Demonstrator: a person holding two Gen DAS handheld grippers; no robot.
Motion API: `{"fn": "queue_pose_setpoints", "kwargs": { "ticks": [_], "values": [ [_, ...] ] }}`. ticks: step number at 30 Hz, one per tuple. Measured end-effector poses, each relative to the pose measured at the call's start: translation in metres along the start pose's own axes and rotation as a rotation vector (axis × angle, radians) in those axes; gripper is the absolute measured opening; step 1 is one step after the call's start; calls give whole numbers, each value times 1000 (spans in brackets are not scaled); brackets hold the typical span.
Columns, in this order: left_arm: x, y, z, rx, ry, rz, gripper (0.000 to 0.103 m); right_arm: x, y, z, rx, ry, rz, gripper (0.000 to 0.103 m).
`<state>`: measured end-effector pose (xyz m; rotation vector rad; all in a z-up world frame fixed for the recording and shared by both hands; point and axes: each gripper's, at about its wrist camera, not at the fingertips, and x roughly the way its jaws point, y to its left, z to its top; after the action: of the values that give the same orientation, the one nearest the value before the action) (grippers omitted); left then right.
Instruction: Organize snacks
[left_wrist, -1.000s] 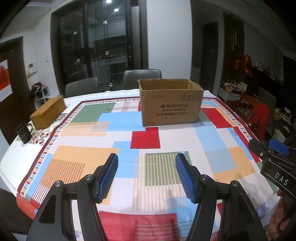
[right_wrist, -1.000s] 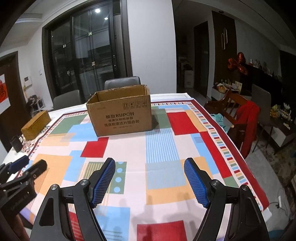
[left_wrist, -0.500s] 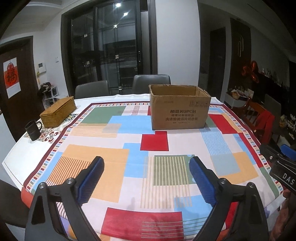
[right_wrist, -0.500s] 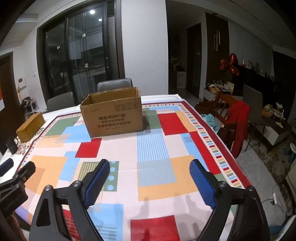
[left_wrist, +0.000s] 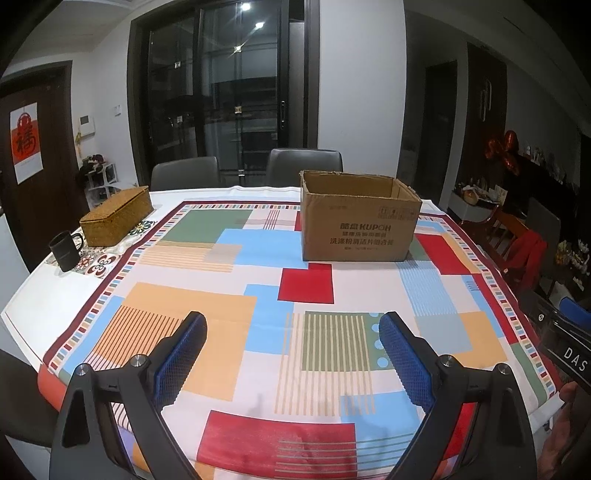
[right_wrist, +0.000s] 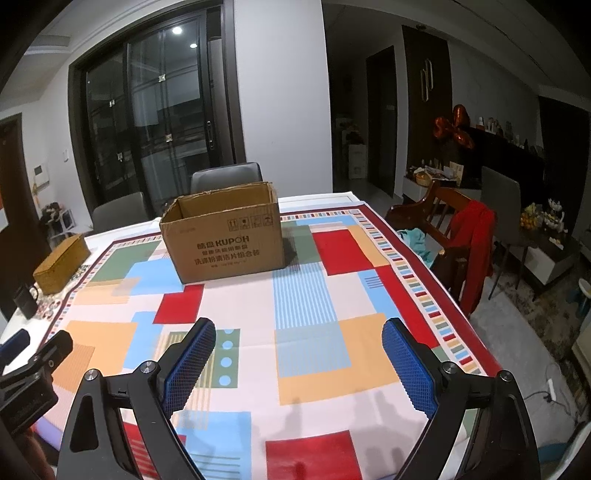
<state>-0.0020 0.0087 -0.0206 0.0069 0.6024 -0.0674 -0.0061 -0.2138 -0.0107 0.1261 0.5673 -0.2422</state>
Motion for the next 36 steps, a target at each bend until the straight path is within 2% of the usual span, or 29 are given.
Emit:
{"fn": "queue_pose_setpoints", "kwargs": {
  "ticks": [36],
  "values": [
    [-1,-2,4,-8,-3,-9,96,2,-2,0,27,12,10,93]
  ]
}}
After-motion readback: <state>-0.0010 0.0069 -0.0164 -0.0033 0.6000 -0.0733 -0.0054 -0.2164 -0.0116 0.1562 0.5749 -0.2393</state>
